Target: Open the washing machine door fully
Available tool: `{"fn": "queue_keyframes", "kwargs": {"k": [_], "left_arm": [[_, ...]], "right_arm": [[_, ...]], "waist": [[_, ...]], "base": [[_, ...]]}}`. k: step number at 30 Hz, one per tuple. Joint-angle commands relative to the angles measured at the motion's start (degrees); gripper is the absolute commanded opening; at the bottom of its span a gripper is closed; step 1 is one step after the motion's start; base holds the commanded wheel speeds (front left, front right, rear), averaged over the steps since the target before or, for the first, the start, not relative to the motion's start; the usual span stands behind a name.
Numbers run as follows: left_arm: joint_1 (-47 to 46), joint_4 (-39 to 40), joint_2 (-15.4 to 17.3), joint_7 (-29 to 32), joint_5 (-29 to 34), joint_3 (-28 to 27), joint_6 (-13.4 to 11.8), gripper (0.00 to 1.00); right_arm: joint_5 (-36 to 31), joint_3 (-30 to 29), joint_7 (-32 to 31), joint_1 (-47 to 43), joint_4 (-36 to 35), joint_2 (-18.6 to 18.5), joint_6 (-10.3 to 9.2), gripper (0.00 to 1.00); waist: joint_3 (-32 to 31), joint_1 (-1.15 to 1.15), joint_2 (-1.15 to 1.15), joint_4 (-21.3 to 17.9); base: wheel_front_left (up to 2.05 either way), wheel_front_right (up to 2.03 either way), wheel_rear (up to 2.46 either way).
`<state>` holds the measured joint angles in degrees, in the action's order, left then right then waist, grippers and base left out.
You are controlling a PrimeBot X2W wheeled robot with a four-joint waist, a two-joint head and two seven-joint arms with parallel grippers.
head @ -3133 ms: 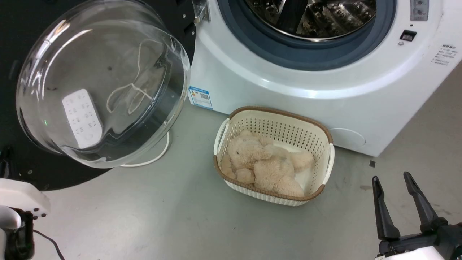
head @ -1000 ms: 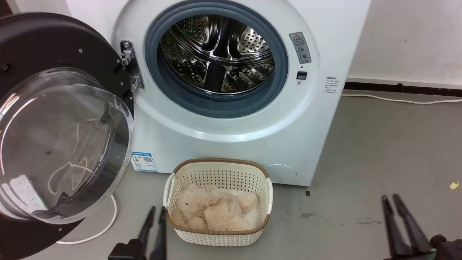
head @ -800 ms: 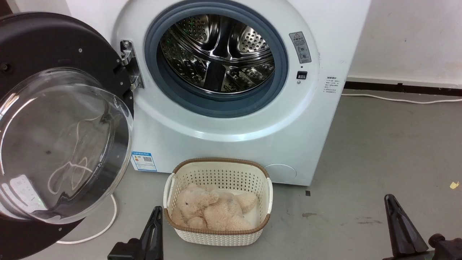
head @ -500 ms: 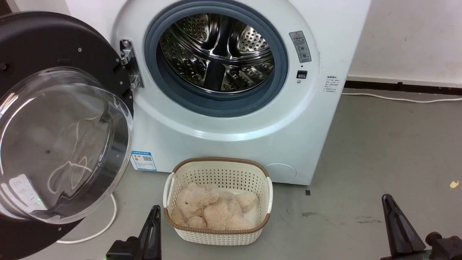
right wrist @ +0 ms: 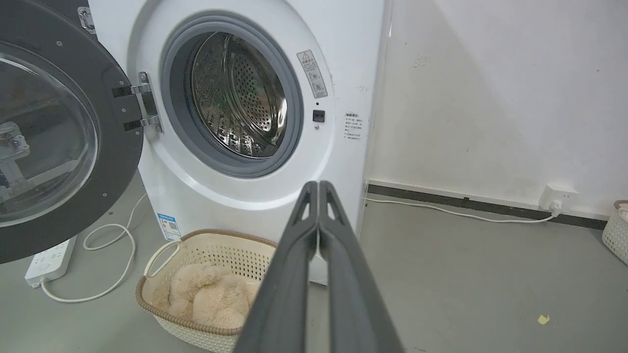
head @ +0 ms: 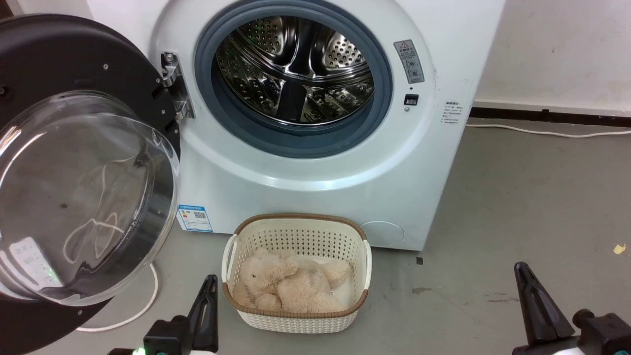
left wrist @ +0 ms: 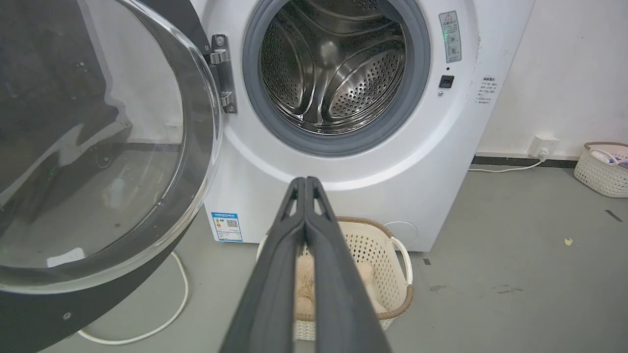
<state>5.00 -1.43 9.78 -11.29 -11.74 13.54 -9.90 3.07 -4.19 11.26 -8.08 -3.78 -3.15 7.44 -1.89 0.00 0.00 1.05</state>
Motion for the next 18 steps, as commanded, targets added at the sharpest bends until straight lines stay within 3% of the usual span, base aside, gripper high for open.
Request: {"fn": "queue_keyframes", "kwargs": {"k": [1, 18], "left_arm": [[-0.9, 0.2, -0.4, 0.4, 0.6, -0.7, 0.3, 0.0], [-1.7, 0.4, -1.6, 2.4, 2.6, -3.0, 2.1, 0.0]], "right_arm": [[-0.5, 0.2, -0.4, 1.0, 0.3, 0.1, 0.01, 0.0], [-0.9, 1.0, -2.4, 2.3, 0.9, 0.1, 0.02, 0.0]], "waist": [[0.0, 0.0, 0.0, 0.0], [0.4, 0.0, 0.0, -0.2]], "base": [[0.0, 0.0, 0.0], [0.0, 0.0, 0.0]]}}
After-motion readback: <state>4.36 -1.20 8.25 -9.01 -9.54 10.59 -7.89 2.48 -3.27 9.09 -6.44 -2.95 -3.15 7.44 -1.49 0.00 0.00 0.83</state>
